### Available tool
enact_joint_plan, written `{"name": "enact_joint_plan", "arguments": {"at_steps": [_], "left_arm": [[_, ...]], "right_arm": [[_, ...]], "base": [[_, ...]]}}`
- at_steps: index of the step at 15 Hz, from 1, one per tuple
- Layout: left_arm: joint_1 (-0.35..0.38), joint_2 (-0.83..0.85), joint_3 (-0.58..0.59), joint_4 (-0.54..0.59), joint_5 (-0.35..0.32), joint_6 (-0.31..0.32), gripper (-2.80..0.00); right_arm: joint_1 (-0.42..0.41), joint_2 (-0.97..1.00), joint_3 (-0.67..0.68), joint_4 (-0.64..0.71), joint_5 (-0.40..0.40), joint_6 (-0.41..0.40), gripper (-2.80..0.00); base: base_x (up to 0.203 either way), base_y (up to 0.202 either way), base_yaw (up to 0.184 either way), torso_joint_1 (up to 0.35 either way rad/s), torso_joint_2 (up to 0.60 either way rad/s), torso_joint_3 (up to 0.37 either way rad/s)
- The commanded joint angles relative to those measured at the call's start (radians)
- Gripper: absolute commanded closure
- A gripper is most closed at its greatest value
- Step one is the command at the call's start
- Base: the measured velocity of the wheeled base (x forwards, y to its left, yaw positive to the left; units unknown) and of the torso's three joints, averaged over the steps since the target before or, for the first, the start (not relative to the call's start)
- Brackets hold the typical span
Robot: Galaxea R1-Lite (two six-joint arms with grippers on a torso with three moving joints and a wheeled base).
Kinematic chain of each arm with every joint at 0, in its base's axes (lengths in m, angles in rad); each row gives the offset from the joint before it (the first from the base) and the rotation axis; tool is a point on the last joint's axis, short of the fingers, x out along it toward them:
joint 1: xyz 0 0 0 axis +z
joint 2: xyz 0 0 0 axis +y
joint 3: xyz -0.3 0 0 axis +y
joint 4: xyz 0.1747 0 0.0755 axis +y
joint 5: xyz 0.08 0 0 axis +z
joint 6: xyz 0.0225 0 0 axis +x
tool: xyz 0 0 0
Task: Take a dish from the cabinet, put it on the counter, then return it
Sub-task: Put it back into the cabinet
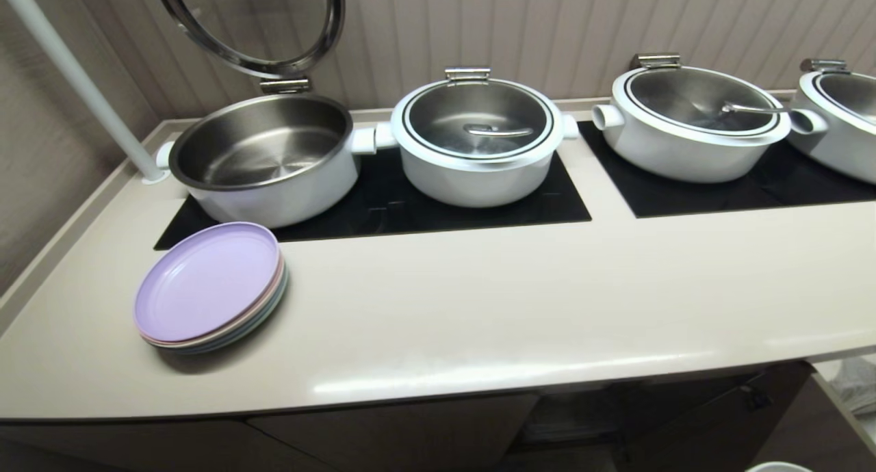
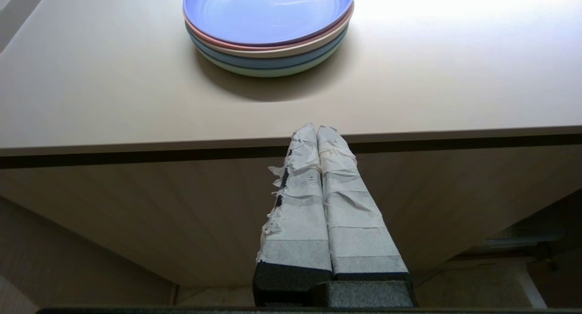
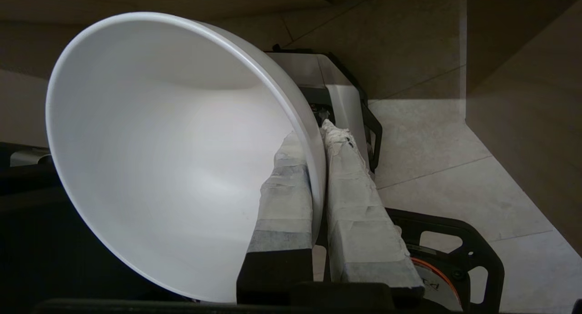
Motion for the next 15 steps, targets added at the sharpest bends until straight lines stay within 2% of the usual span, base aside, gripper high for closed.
{"name": "enact_joint_plan", "arguments": {"at_steps": [1, 15], "left_arm": [[0.000, 0.000, 0.000, -0.002, 0.000, 0.000, 0.00], [0.000, 0.000, 0.000, 0.000, 0.000, 0.000, 0.00]], "right_arm": [[0.001, 0.002, -0.001, 0.003, 0.001, 0.002, 0.00], [0.000, 0.004, -0.003, 0.003, -0.001, 0.005, 0.00]], "base": [[0.000, 0.000, 0.000, -0.080, 0.14, 0.089], [0.000, 0.000, 0.000, -0.097, 0.21, 0.105]]}}
